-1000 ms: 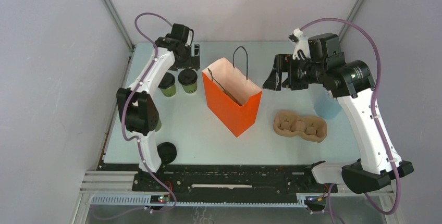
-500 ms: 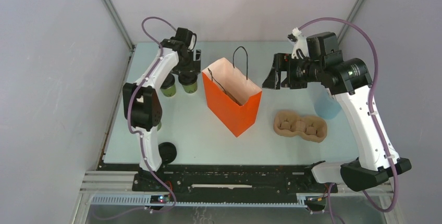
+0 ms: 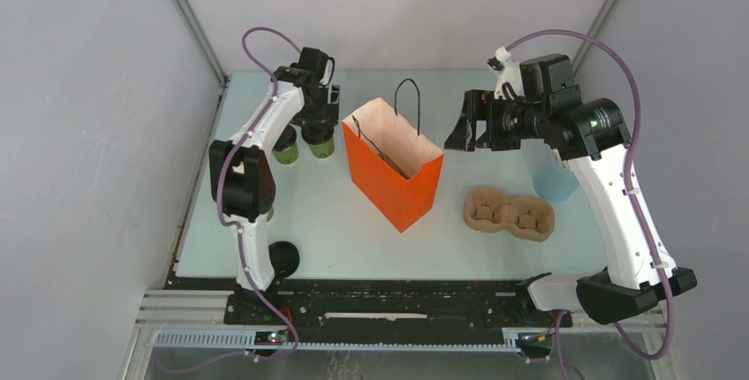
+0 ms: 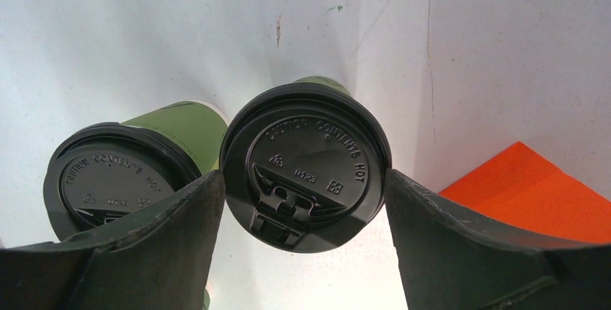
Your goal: Pack the takeout coffee
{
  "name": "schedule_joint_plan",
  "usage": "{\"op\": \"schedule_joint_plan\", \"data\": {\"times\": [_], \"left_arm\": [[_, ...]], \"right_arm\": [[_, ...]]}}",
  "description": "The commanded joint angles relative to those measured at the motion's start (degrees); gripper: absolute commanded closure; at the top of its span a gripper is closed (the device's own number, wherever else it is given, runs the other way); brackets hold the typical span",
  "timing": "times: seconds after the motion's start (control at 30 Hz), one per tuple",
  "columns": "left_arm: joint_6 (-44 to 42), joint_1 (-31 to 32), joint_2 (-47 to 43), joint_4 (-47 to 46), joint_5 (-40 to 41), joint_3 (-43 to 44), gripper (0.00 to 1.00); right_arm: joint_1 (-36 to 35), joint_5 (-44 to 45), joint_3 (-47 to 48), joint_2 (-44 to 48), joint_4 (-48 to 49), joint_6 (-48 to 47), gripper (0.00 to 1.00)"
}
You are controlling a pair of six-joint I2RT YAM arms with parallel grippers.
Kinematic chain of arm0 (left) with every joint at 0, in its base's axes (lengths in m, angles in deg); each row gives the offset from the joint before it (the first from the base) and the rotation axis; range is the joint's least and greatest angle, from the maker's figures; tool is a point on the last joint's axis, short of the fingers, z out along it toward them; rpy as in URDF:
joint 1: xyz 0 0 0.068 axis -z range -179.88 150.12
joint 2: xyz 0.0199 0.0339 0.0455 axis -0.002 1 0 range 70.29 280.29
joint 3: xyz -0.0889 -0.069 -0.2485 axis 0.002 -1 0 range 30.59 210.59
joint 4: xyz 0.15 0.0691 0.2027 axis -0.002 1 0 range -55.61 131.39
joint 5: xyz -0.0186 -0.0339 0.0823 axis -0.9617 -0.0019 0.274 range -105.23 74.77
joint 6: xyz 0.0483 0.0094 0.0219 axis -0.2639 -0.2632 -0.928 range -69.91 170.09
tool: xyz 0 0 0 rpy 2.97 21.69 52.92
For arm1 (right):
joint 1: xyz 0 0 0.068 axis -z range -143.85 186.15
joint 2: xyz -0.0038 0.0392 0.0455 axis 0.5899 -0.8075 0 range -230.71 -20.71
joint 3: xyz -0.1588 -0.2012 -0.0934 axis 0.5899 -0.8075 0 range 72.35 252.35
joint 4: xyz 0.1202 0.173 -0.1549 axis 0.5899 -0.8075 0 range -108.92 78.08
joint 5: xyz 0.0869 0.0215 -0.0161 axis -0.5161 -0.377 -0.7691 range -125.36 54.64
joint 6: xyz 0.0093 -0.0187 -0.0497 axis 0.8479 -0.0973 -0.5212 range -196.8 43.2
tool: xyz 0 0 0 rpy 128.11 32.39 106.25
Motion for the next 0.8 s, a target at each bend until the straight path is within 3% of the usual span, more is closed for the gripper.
{"op": "schedule_joint_plan", "data": {"times": [0.0, 0.4, 0.77], "left_arm": [[-1.36, 0.68, 0.46, -0.10, 0.93, 3.15, 0.16], [-0.62, 1.56, -1.22, 1.58, 2.72, 5.33, 0.06], [-0.52, 1.39, 0.96, 2.65, 2.89, 5.98, 0.05]], "right_arm": [[0.36, -1.10, 0.08, -0.19, 0.83, -0.98, 0.09], [0.43, -1.26, -0.50, 0.16, 0.85, -1.05, 0.09], [0.56, -1.53, -1.30, 0.80, 1.13, -1.23, 0.09]]}}
